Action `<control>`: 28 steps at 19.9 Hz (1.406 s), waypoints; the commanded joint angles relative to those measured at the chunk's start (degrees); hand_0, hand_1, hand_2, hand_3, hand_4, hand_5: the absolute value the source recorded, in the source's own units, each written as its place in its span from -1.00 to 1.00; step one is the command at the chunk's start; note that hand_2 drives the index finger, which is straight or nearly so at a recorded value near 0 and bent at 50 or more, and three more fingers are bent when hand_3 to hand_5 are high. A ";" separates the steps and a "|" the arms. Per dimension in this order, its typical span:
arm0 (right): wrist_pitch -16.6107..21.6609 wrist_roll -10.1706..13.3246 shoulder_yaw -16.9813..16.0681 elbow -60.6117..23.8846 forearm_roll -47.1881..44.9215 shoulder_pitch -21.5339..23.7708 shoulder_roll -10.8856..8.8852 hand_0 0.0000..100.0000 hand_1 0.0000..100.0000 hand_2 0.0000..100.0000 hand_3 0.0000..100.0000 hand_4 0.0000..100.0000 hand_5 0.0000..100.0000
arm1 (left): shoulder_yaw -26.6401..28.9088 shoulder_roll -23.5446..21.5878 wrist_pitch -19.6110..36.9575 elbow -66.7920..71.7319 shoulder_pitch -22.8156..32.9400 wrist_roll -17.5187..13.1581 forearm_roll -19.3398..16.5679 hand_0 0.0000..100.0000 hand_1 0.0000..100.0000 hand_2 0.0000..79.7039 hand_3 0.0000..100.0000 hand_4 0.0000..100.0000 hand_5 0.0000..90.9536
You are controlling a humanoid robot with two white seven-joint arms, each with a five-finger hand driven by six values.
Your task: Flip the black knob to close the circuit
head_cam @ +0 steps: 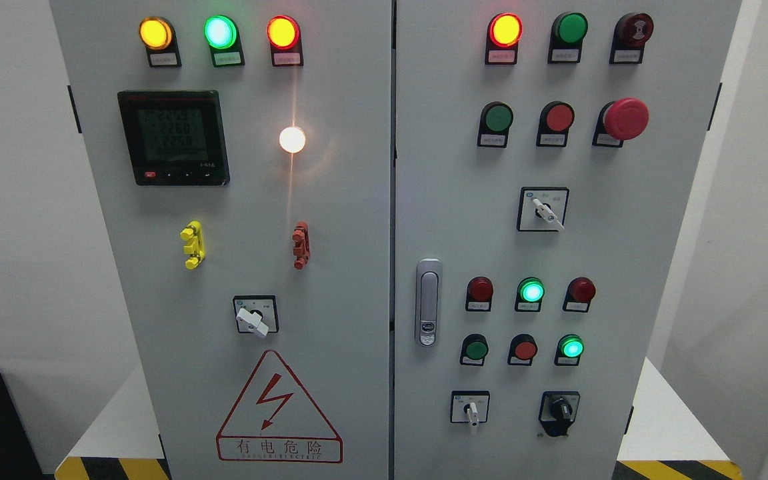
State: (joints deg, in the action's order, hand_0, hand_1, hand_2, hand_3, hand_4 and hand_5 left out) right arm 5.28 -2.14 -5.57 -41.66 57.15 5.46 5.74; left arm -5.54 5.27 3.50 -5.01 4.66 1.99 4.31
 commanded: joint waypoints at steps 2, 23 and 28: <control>1.05 1.61 -4.98 -25.38 10.43 1.74 1.21 -1.00 -0.95 0.65 0.93 0.64 0.64 | 0.00 0.00 0.01 0.00 0.00 0.04 0.00 -0.76 0.11 -1.00 -1.00 -1.00 -1.00; -3.25 -6.11 -1.38 -59.85 14.57 3.85 1.12 -1.00 -1.00 0.86 1.00 0.94 0.95 | 0.00 0.00 0.01 0.00 0.00 0.04 0.00 -0.76 0.11 -1.00 -1.00 -1.00 -1.00; -6.94 -9.72 -0.41 -62.67 14.57 0.70 1.21 -1.00 -1.00 0.84 1.00 0.94 0.96 | 0.00 0.00 0.01 0.00 0.00 0.04 0.00 -0.76 0.11 -1.00 -1.00 -1.00 -1.00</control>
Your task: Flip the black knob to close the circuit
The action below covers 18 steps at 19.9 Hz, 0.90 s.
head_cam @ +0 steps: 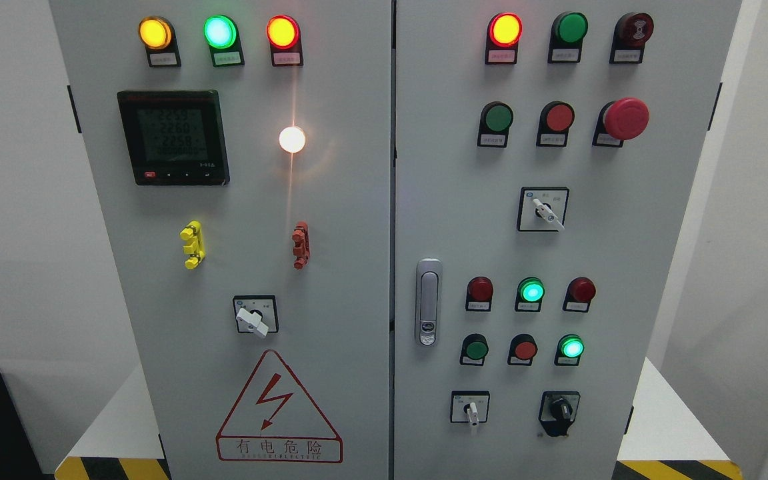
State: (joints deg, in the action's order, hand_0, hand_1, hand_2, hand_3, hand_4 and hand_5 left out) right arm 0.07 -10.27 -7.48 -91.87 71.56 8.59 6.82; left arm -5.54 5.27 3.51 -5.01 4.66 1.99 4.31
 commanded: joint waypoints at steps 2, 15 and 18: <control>-3.06 -1.86 1.85 -12.37 0.42 -5.49 -0.40 -1.00 -1.00 0.85 1.00 0.94 0.96 | 0.00 0.00 0.01 0.00 0.00 0.03 0.00 -0.76 0.11 -1.00 -1.00 -1.00 -1.00; -4.47 -7.31 2.03 -12.64 6.66 -15.35 -1.63 -1.00 -1.00 0.86 1.00 0.96 0.96 | 0.00 0.00 0.01 0.00 0.00 0.03 0.00 -0.76 0.11 -1.00 -1.00 -1.00 -1.00; -5.78 -8.10 2.03 -12.55 7.63 -16.67 -2.34 -1.00 -1.00 0.86 1.00 0.96 0.96 | 0.00 0.00 0.01 0.00 0.00 0.03 0.00 -0.76 0.11 -1.00 -1.00 -1.00 -1.00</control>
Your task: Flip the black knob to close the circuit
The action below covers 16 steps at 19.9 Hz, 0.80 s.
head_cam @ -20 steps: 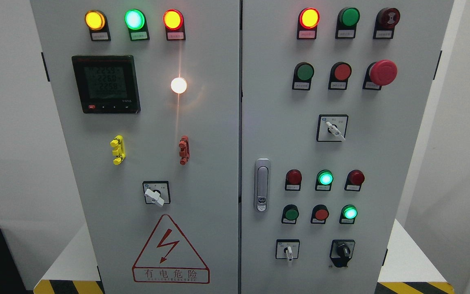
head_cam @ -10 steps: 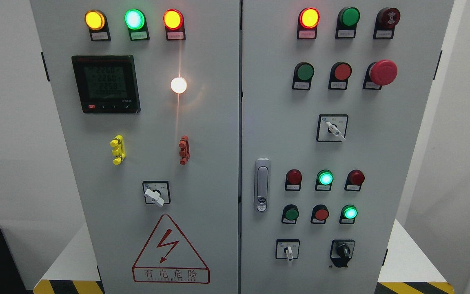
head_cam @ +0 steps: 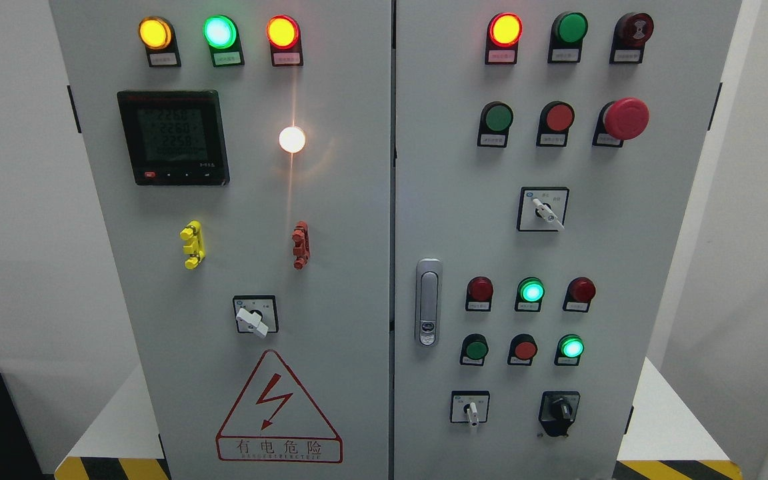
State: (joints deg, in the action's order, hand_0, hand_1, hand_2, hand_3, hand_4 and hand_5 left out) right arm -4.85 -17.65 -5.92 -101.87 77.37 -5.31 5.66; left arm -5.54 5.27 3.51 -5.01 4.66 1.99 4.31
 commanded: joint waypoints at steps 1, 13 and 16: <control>-1.74 -1.51 0.48 -2.55 1.82 -3.21 -1.18 -1.00 -1.00 0.86 1.00 0.96 0.96 | 0.00 0.00 0.01 0.00 0.00 0.04 0.00 -0.76 0.11 -1.00 -1.00 -1.00 -1.00; -6.40 -1.78 0.65 0.00 3.22 -6.81 -0.92 -1.00 -1.00 0.86 1.00 0.97 0.96 | 0.00 0.00 0.01 0.00 0.00 0.04 0.00 -0.76 0.11 -1.00 -1.00 -1.00 -1.00; -7.54 -2.04 1.18 -0.09 3.31 -6.90 -0.57 -1.00 -1.00 0.86 1.00 0.97 0.96 | 0.00 0.00 0.01 0.00 0.00 0.04 0.00 -0.76 0.11 -1.00 -1.00 -1.00 -1.00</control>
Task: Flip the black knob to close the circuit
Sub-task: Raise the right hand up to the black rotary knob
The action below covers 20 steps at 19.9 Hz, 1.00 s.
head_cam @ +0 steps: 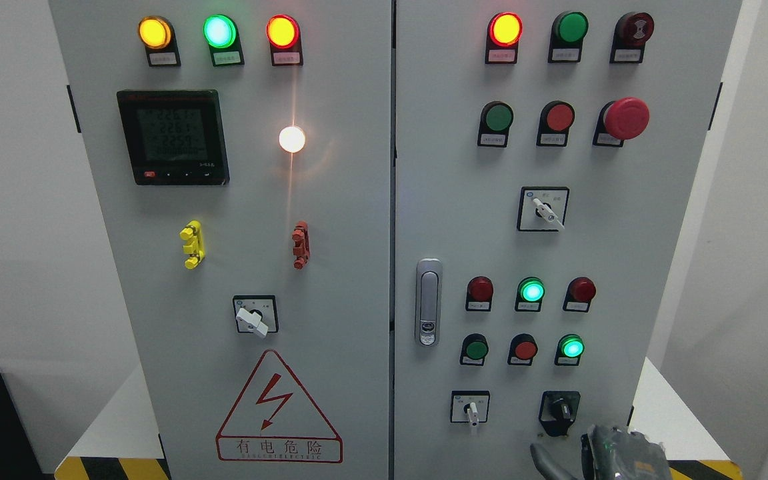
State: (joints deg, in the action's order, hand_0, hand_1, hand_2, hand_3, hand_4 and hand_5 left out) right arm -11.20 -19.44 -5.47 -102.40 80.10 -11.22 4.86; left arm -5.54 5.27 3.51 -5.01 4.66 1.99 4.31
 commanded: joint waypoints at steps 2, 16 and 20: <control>-1.81 -0.25 1.16 0.44 1.20 -1.26 0.24 -1.00 -1.00 0.86 1.00 0.97 0.96 | 0.00 0.00 0.01 0.00 0.00 0.04 0.00 -0.76 0.11 -1.00 -1.00 -1.00 -1.00; -4.62 -0.16 1.07 3.87 3.05 -3.11 0.24 -1.00 -0.97 0.87 1.00 0.96 0.96 | 0.00 0.00 0.01 0.00 0.00 0.04 0.00 -0.76 0.11 -1.00 -1.00 -1.00 -1.00; -4.71 -0.16 0.72 4.40 3.05 -3.19 0.24 -1.00 -0.97 0.86 1.00 0.96 0.96 | 0.00 0.00 0.01 0.00 0.00 0.04 0.00 -0.76 0.11 -1.00 -1.00 -1.00 -1.00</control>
State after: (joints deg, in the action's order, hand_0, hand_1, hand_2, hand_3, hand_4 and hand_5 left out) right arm -15.86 -19.98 -4.59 -99.62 82.93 -14.17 5.09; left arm -5.54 5.27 3.51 -5.01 4.66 1.99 4.31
